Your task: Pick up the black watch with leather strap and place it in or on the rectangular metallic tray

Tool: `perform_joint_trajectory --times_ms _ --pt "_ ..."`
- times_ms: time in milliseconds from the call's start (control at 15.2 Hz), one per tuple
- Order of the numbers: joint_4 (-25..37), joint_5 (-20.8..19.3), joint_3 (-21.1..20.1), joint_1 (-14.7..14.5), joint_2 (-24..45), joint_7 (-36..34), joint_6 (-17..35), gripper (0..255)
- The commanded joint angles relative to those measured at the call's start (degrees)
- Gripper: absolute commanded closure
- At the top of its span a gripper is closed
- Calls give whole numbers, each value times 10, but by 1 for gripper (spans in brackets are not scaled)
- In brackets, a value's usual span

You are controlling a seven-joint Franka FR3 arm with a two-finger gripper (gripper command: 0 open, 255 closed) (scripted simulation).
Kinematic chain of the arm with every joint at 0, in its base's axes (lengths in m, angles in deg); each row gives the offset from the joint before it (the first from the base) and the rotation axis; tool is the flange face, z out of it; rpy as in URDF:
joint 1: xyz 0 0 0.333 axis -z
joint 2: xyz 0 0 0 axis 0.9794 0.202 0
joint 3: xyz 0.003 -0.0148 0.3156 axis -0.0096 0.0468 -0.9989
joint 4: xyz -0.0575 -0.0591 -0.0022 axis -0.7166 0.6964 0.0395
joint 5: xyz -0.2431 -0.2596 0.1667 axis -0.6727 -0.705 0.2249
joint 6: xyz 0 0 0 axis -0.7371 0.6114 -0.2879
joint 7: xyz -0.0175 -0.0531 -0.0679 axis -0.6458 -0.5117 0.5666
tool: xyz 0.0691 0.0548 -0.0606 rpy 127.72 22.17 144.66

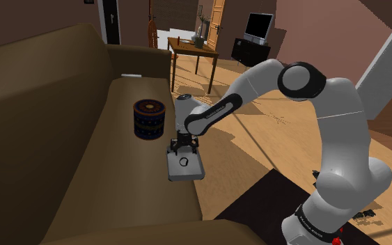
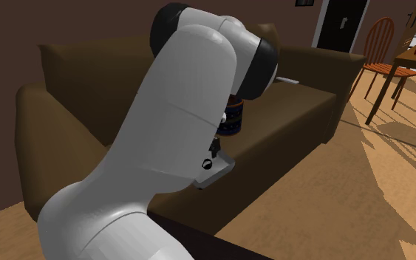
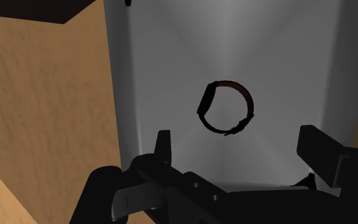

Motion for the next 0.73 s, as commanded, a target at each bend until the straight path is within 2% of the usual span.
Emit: perform_joint_trajectory --times_ms 0,132,660 --pt "1 12 -11 5 -19 7 -18 0" --pt "3 27 -23 11 -40 16 -41 0" --pt "3 27 -23 11 -40 16 -41 0"
